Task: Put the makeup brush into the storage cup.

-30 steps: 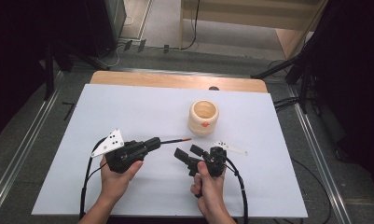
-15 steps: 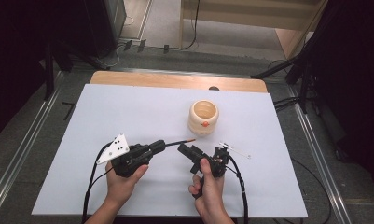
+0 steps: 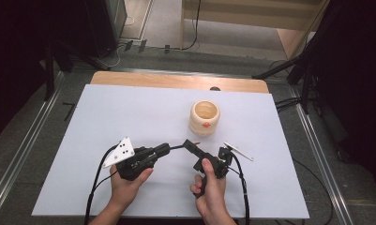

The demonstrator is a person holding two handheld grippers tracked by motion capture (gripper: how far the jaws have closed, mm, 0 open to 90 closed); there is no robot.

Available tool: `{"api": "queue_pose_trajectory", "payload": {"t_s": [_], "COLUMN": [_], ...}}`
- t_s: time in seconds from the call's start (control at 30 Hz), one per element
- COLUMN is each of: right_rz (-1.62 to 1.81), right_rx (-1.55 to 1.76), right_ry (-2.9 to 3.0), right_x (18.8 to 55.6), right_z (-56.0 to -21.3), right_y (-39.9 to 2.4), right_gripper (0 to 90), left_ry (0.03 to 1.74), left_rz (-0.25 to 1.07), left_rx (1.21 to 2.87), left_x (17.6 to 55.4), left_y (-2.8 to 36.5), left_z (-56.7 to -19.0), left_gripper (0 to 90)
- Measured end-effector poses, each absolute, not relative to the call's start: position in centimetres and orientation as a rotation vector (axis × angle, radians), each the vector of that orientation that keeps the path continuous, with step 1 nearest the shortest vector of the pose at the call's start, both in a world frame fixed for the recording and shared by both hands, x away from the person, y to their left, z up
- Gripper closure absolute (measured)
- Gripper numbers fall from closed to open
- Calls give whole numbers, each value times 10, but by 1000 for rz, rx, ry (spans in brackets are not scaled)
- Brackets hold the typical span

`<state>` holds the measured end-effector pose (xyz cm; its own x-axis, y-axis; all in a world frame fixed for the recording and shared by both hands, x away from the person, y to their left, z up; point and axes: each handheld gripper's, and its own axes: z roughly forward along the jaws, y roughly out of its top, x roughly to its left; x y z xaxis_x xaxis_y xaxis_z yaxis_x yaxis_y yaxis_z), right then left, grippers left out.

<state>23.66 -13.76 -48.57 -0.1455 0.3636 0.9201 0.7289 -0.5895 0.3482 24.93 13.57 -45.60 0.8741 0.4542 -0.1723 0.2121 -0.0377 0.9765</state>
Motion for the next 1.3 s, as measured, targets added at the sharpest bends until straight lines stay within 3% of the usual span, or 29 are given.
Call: {"api": "queue_pose_trajectory", "payload": {"t_s": [0.8, 1.3], "right_rz": [-1728, -1722], "right_rx": [-1851, -1854], "right_ry": [-1086, -1080], "right_x": [240, 240], "right_z": [-495, -496], "right_y": [-144, -144], "right_gripper": [587, 609], "left_ry": [508, 511], "left_rz": [204, 198], "left_rx": [1637, 1638], "left_x": [246, 247], "left_y": [130, 130], "left_z": [-458, -459], "left_gripper": [870, 870]}}
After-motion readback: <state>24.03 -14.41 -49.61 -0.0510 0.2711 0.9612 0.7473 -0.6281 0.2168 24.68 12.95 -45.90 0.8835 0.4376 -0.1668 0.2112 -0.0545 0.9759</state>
